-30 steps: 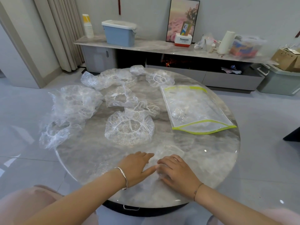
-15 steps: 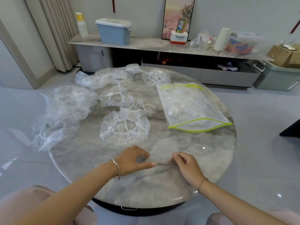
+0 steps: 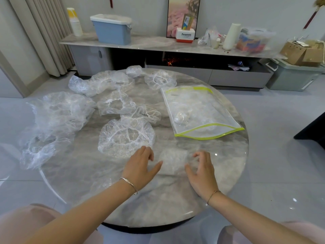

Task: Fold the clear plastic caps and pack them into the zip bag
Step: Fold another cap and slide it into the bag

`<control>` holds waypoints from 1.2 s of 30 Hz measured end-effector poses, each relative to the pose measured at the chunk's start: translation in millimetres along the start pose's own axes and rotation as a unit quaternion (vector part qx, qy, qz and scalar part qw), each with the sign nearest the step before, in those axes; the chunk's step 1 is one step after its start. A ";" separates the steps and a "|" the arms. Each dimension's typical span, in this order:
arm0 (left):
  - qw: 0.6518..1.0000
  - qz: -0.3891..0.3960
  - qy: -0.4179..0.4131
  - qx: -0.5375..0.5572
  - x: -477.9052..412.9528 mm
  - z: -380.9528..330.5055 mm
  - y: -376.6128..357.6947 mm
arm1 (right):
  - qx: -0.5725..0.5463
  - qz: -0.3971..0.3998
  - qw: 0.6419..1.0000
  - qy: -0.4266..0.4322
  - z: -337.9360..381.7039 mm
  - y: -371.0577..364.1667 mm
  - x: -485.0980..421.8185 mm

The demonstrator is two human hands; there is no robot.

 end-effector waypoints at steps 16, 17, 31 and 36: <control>0.953 0.235 -0.111 -0.157 -2.1 3.0 -49.5 | 0.295 0.241 0.917 0.121 -19.7 -20.5 7.1; 0.953 0.235 -0.114 -0.153 -3.0 4.3 -51.1 | 0.279 0.257 0.918 0.114 -21.0 -19.9 7.6; 0.971 0.233 0.004 -0.045 -5.7 -15.3 -20.6 | 0.255 0.149 0.919 0.261 -6.9 -10.0 -0.5; 0.968 0.249 0.011 0.027 -5.7 -6.6 -6.1 | 0.237 0.137 0.920 0.280 -6.8 -11.0 -2.0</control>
Point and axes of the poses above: each hand's wrist, its own x-axis away from the middle knuckle, its own y-axis out of the back of the hand, z = x × y, the point moved 1 cm from there along -x, towards the middle knuckle, and after that the axes turned 7 degrees about z, right-handed, at the moved point
